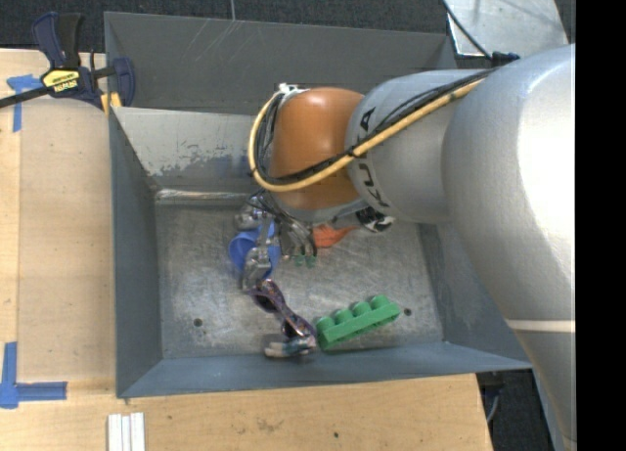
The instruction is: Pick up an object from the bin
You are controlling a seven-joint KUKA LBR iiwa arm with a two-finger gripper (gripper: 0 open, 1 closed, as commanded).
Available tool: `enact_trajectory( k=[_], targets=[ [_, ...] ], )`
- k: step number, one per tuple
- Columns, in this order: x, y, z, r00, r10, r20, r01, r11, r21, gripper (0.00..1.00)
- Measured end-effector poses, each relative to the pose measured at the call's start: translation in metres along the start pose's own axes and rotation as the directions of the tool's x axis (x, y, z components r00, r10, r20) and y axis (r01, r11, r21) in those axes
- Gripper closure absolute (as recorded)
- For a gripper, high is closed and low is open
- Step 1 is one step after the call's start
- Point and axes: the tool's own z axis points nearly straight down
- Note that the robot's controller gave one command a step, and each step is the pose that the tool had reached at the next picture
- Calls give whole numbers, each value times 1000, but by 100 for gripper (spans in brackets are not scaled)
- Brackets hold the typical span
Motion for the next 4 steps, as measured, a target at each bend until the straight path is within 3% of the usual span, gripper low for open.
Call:
enact_trajectory(
  k=[2, 4],
  targets=[
    [4, -2, -22, 1000, 1, -20, -1, 1000, 7, 100],
    [2, -1, -66, 1000, 2, -19, -2, 1000, 7, 100]
  ],
)
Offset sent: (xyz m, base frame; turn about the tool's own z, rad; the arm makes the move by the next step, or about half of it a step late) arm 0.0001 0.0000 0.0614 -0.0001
